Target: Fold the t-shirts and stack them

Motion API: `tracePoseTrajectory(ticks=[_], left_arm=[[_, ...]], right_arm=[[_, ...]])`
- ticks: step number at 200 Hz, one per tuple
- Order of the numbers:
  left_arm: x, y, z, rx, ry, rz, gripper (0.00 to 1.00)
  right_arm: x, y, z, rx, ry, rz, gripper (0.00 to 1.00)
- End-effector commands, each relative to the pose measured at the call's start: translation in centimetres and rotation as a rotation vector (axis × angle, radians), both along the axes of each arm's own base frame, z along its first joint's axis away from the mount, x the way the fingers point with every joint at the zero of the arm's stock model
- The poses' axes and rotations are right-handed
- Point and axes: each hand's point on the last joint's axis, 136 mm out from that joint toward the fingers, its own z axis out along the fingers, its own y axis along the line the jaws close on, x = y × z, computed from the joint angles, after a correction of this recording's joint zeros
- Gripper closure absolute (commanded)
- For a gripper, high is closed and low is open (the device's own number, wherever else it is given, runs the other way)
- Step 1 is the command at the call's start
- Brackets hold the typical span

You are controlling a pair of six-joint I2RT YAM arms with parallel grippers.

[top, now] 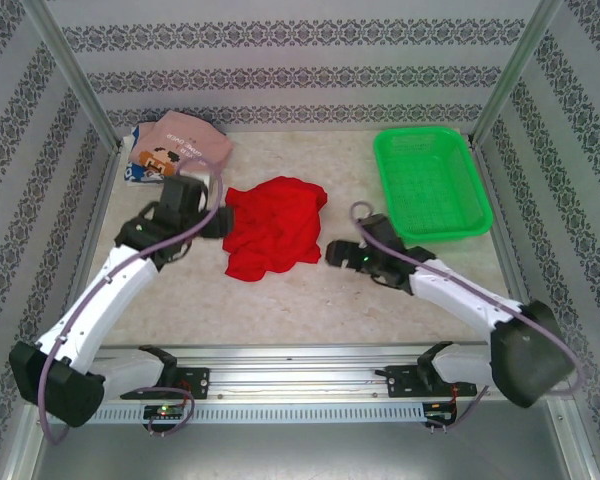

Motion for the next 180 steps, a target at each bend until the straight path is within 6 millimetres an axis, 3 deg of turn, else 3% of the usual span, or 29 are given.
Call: tracePoseTrajectory(ticks=[1, 30, 63, 93, 138, 180], left_arm=[[-3.9, 0.0, -6.8, -0.006, 0.209, 0.036, 0.38], [-4.8, -0.5, -10.2, -0.005, 0.275, 0.019, 0.57], [-4.3, -1.7, -14.5, 0.003, 0.339, -0.005, 0.65], [-3.1, -2.2, -16.6, -0.004, 0.341, 0.008, 0.68], [-0.4, -2.5, -17.9, 0.008, 0.293, 0.044, 0.68], [-0.4, -2.8, -21.3, 0.006, 0.369, 0.051, 0.75]], right_arm=[[0.0, 2.7, 0.3, -0.020, -0.015, 0.108, 0.07], [0.9, 4.2, -0.7, -0.031, -0.005, 0.136, 0.07], [1.7, 5.0, -1.9, -0.042, 0.015, 0.155, 0.08], [2.0, 5.4, -2.5, -0.036, 0.017, 0.163, 0.08], [2.3, 6.0, -3.4, -0.061, 0.019, 0.204, 0.05], [2.7, 5.0, -5.1, -0.125, 0.047, 0.193, 0.07]])
